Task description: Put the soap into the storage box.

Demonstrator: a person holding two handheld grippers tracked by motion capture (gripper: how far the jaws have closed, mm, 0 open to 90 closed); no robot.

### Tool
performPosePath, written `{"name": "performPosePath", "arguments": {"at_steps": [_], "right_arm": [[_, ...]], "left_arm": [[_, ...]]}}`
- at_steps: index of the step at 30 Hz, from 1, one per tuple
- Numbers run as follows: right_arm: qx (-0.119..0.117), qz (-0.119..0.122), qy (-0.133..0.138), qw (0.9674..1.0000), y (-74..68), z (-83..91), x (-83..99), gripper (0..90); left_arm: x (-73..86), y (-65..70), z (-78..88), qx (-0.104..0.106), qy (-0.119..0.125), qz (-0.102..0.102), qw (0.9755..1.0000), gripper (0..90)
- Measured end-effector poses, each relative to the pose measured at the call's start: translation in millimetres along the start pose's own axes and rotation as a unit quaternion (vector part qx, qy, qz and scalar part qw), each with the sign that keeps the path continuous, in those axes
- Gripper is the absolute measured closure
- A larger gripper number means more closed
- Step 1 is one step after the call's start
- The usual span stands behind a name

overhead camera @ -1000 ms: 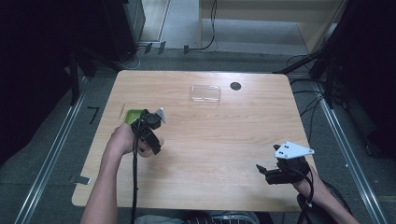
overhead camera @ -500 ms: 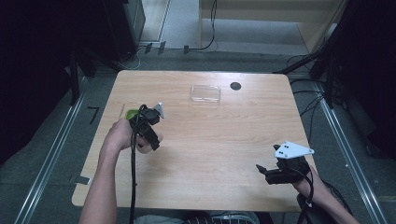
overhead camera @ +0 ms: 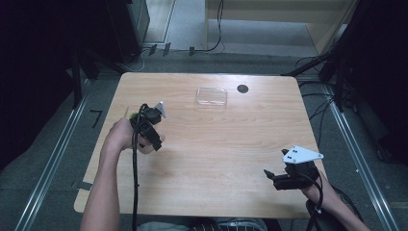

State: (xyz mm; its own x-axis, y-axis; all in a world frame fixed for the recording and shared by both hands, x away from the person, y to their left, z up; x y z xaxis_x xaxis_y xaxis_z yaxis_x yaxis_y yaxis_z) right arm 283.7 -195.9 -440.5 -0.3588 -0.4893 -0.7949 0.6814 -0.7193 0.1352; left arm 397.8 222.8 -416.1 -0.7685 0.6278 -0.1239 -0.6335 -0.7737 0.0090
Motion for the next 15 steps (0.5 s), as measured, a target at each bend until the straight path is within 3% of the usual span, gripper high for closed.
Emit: {"name": "performPosePath", "arguments": {"at_steps": [15], "right_arm": [[0.001,-0.001,-0.001,1.0000,-0.1,0.3,0.0,13.4]], "left_arm": [[-2.3,-17.8,1.5,-0.001,0.008,0.015,0.9999,33.7]]}}
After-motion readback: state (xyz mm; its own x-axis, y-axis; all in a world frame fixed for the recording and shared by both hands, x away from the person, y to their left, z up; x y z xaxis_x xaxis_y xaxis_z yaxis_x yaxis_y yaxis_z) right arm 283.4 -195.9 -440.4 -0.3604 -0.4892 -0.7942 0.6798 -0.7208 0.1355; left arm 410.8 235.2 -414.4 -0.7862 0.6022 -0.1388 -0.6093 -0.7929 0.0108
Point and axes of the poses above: each handheld gripper's, and its own axes: z roughly backward along the jaws, x roughly out of its underside, y roughly to its right, the point moved 4 cm from there along -z, roughly forward along the jaws, and after that the axes turned 7 degrees about y, right-handed, at the moved point
